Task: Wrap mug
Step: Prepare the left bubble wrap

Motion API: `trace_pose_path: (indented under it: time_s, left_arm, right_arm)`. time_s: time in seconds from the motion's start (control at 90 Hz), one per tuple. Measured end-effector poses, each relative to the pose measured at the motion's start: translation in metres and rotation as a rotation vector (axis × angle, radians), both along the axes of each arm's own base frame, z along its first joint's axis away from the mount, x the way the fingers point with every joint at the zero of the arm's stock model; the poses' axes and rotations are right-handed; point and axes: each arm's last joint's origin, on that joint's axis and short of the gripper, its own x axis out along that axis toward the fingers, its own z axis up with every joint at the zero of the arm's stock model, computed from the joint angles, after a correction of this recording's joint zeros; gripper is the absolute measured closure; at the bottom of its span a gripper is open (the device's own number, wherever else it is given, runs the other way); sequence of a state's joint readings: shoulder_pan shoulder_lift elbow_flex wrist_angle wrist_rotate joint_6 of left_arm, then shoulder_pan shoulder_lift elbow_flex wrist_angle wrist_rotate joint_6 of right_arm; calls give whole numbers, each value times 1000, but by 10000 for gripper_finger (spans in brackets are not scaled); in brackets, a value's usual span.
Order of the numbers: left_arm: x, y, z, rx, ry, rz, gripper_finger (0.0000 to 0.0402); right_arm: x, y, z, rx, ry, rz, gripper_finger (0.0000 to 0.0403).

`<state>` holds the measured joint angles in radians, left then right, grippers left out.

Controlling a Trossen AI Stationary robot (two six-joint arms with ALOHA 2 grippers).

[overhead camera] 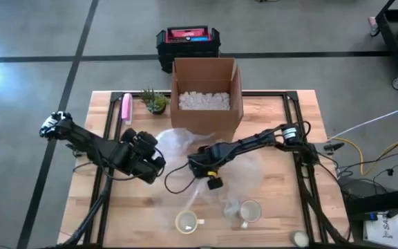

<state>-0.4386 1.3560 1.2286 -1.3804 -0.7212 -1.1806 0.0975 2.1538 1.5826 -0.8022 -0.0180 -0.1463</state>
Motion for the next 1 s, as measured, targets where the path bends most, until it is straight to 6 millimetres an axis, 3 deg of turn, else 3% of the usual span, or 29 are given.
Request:
trace_pose_path:
  time_s: [0.278,0.578,0.778,0.856,1.0]
  left_arm:
    - [-16,-8,-23,-172,118,104,402]
    - [-20,-11,-39,-125,184,18,394]
    - [-21,-9,-19,-129,183,-60,321]
    - [-24,-8,-1,-139,160,-67,285]
    - [-20,-15,36,-168,-42,-183,233]
  right_arm:
    - [-27,10,12,-42,188,-70,403]
    - [-38,29,16,-50,209,-56,403]
    - [-39,36,16,-51,206,-52,403]
    - [-39,36,16,-50,203,-55,403]
    - [-38,36,16,-48,192,-60,403]
